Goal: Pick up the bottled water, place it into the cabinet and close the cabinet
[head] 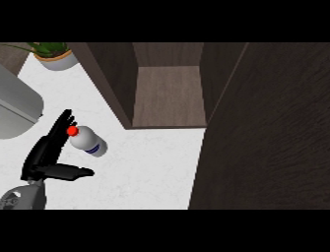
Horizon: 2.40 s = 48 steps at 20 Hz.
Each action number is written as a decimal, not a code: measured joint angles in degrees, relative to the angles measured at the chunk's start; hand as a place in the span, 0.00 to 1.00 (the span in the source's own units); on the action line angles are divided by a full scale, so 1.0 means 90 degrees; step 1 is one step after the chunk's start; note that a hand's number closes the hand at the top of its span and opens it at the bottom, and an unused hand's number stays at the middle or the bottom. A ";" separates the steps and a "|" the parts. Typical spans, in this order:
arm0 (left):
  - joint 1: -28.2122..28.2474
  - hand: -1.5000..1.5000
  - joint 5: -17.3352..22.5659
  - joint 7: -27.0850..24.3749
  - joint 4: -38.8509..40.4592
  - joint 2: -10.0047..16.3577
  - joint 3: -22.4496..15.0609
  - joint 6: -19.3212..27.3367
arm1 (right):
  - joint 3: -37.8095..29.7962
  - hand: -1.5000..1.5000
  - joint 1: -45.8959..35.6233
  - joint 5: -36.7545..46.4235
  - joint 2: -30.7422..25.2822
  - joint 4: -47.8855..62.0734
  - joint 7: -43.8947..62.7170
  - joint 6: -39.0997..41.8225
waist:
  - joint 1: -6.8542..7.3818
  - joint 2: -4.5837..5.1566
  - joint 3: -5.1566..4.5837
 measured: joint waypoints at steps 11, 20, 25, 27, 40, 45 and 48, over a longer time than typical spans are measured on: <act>-0.1098 0.00 -0.0241 -0.1677 0.2528 0.0156 0.0309 0.0020 | 0.0111 0.00 -0.0048 0.0011 -0.0133 0.0013 -0.0036 -0.0245 | -0.0012 0.0007 0.0000; -0.1787 1.00 -0.0238 -0.2775 0.3953 0.0112 0.0582 0.0169 | 0.0158 0.00 0.0055 0.0017 -0.0355 0.0036 -0.0264 -0.0344 | -0.0027 0.0017 -0.0002; -0.2058 1.00 -0.0259 -0.3120 0.4365 -0.0031 0.0549 0.0021 | 0.0050 0.00 -0.0034 -0.0004 -0.0448 0.0025 -0.0200 -0.0380 | -0.0020 0.0017 -0.0001; -0.2201 1.00 -0.0313 -0.3228 0.4528 -0.0088 0.0501 -0.0007 | 0.0071 0.00 -0.0078 -0.0006 -0.0440 0.0036 -0.0159 -0.0421 | -0.0023 0.0017 0.0000; -0.2059 1.00 -0.1009 -0.4302 0.4041 -0.0633 -0.0065 0.1438 | 0.0035 0.00 0.0077 -0.0050 -0.0665 0.0040 -0.0326 -0.0508 | 0.0034 -0.0011 0.0008; -0.1751 1.00 -0.0481 -0.4347 0.3442 -0.1040 -0.0384 0.1617 | 0.0031 0.00 0.0129 -0.0084 -0.0665 0.0053 -0.0411 -0.0563 | 0.0064 -0.0027 0.0010; -0.1643 1.00 -0.0148 -0.4053 0.2940 -0.1143 -0.0566 0.1532 | 0.0227 0.00 0.0105 -0.0060 -0.0630 0.0021 -0.0309 -0.0666 | 0.0077 -0.0037 0.0010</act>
